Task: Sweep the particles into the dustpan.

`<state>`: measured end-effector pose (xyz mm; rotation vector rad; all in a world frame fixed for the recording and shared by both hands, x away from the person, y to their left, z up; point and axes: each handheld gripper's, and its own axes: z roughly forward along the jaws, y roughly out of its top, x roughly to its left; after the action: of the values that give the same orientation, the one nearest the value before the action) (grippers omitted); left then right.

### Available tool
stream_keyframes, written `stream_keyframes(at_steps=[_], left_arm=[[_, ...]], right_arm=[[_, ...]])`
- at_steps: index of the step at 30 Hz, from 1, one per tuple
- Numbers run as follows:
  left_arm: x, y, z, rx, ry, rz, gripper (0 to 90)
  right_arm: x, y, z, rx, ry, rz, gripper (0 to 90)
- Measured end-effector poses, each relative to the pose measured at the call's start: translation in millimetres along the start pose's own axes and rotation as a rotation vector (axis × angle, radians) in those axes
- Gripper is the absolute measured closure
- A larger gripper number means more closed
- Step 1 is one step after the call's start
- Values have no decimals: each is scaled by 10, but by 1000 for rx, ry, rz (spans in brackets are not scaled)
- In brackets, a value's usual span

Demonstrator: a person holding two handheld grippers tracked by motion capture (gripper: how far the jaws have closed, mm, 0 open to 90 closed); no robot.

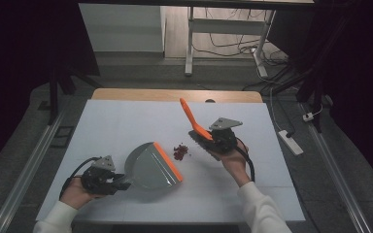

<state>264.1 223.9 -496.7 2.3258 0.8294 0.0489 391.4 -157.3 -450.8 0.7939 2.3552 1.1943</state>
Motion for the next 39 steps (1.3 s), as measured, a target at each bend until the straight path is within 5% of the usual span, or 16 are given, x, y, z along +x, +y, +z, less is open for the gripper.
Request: stream_keyframes(at_steps=[13, 39], left_arm=[[1, 47, 79, 15, 13, -10, 614], [36, 86, 189, 23, -6, -34, 613]], right_arm=[[-62, 23, 271, 29, 16, 39, 699], [-34, -68, 720, 137, 20, -1, 699]])
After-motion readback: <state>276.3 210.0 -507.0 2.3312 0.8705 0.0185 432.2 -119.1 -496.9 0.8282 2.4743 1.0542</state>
